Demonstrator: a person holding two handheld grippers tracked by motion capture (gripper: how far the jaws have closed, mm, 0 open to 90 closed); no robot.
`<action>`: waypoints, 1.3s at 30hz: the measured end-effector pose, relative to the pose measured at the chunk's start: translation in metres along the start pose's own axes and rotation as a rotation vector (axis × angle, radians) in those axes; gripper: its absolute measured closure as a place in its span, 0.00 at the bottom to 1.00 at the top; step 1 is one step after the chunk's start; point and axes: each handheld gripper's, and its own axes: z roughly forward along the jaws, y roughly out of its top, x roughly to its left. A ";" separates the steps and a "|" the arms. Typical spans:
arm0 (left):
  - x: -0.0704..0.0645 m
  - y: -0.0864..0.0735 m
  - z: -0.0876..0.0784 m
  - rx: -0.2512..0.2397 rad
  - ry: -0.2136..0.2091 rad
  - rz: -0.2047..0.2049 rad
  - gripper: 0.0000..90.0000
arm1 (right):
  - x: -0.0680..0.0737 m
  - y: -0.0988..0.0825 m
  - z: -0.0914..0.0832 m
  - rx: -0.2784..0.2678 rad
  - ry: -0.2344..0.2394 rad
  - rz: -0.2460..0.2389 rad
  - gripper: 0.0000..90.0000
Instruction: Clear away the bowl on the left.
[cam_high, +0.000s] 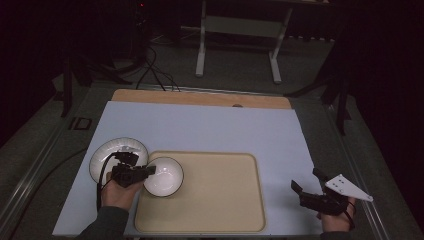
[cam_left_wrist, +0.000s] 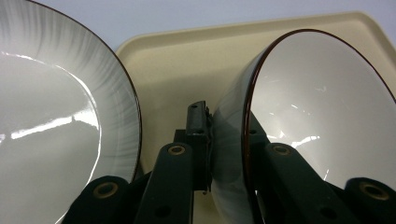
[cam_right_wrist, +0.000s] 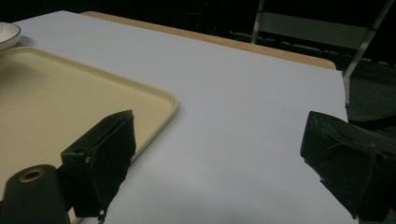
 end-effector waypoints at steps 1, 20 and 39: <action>0.000 0.000 0.000 0.000 0.000 0.000 0.90 | 0.000 0.000 0.000 0.000 0.000 0.000 0.11; -0.003 -0.002 0.015 0.039 -0.003 0.007 0.89 | 0.000 0.000 0.000 0.000 0.000 0.000 0.11; 0.006 -0.008 0.029 0.069 -0.042 -0.053 0.78 | 0.001 0.000 0.000 0.002 -0.001 -0.002 0.11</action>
